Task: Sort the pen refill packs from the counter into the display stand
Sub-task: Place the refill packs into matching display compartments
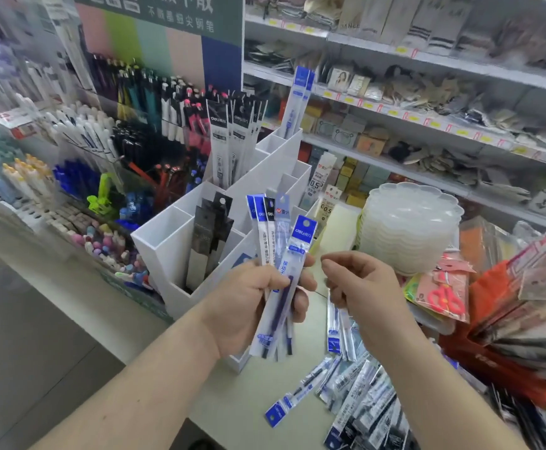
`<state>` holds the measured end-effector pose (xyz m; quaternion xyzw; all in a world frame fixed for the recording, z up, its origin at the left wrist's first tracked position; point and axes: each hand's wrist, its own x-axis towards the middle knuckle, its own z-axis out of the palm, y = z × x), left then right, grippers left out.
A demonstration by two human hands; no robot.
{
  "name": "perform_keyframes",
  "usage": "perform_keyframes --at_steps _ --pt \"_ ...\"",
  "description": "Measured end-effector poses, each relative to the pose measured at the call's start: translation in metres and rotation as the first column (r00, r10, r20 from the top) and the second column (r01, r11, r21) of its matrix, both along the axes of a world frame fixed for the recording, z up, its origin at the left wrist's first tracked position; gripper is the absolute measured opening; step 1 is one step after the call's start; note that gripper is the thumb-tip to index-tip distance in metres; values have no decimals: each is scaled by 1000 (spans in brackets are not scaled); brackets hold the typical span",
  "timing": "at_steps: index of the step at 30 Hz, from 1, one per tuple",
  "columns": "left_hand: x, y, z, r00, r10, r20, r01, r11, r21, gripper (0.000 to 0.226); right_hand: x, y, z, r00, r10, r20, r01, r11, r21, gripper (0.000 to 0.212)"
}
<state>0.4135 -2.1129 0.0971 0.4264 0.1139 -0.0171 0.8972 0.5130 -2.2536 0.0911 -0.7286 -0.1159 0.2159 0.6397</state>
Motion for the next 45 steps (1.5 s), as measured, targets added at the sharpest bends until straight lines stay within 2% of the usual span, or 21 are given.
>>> perform_keyframes --at_steps 3,6,7,9,10,14,17,20,22,25,28,32,34,39,42,45 --pt "12 -12 0 999 -44 17 43 998 56 29 -9 -8 7 996 42 -75 -39 999 33 12" --pt "19 -16 0 996 -86 3 84 988 131 29 -10 -19 12 994 7 -108 5 994 112 34" --pt "20 -19 0 995 -93 -20 96 979 178 27 -10 -22 14 996 -3 -86 12 995 101 33" --pt "23 -25 -2 990 -131 -57 141 966 217 27 -13 -25 16 999 17 -41 -13 996 88 14" --pt "24 -28 -3 984 -168 -55 176 963 205 29 -15 -25 17 999 13 -50 -8 995 97 9" --pt "26 -28 -3 961 -266 -73 272 959 82 37 -17 -32 18 999 -45 -20 47 997 57 11" --pt "28 -25 -1 959 -250 -134 262 962 74 30 -10 -40 23 974 -226 -2 226 972 59 18" --pt "26 -26 3 962 -219 -165 236 967 92 34 -1 -48 27 925 -362 -115 378 907 185 23" --pt "25 -28 6 962 -211 -175 228 970 81 34 1 -48 27 932 -306 -192 345 912 221 20" --pt "27 -28 6 965 -155 -210 180 978 106 22 1 -44 24 949 -167 -269 229 949 218 17" --pt "28 -24 3 969 -75 -234 114 980 161 19 1 -41 22 948 -120 -296 202 943 265 20" --pt "22 -13 5 977 21 -212 42 956 291 18 8 -37 12 945 -205 -254 257 948 190 25" --pt "19 -3 10 979 117 -167 -46 924 381 18 11 -34 8 944 -245 -222 282 947 154 23" --pt "5 21 25 940 337 -46 -265 812 520 22 26 -20 -4 961 -275 -21 276 958 76 32" --pt "-2 28 30 918 396 -20 -321 770 551 21 31 -2 -12 967 -238 95 237 971 22 37" --pt "-10 31 33 909 416 -3 -353 776 523 21 38 16 -19 953 -226 202 225 974 28 44"
